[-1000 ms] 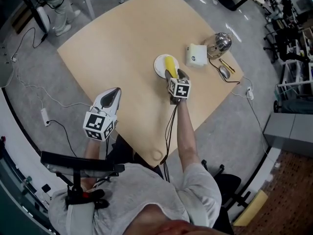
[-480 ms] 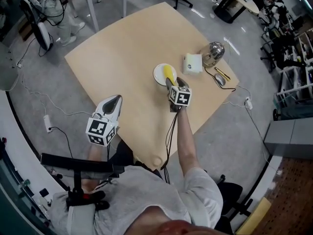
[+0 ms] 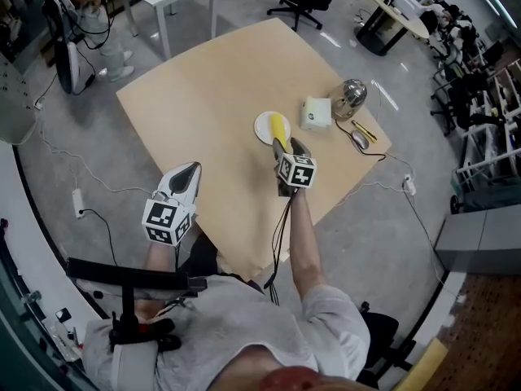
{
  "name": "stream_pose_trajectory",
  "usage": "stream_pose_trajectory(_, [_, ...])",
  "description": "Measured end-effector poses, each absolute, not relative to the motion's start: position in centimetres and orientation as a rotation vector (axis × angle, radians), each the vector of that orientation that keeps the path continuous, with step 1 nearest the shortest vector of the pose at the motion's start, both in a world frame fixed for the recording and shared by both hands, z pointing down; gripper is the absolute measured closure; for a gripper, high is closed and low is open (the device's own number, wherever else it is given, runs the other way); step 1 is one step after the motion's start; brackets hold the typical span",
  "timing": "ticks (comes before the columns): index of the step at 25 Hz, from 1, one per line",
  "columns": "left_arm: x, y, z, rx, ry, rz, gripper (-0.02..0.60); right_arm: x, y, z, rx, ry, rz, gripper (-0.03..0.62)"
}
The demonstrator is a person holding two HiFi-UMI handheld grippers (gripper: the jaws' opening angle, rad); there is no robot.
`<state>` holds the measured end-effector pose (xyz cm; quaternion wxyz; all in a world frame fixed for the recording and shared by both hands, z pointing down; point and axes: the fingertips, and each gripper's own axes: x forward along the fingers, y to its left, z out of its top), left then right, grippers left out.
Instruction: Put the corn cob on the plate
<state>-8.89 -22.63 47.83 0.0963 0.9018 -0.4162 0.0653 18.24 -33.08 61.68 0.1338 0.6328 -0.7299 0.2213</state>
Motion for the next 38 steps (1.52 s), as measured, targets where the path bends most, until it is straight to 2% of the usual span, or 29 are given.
stream_pose_trajectory(38, [-12.4, -12.9, 43.7, 2.690, -1.415, 0.119, 0.561, 11.5, -18.3, 48.7, 1.833, -2.435, 0.403, 0.372])
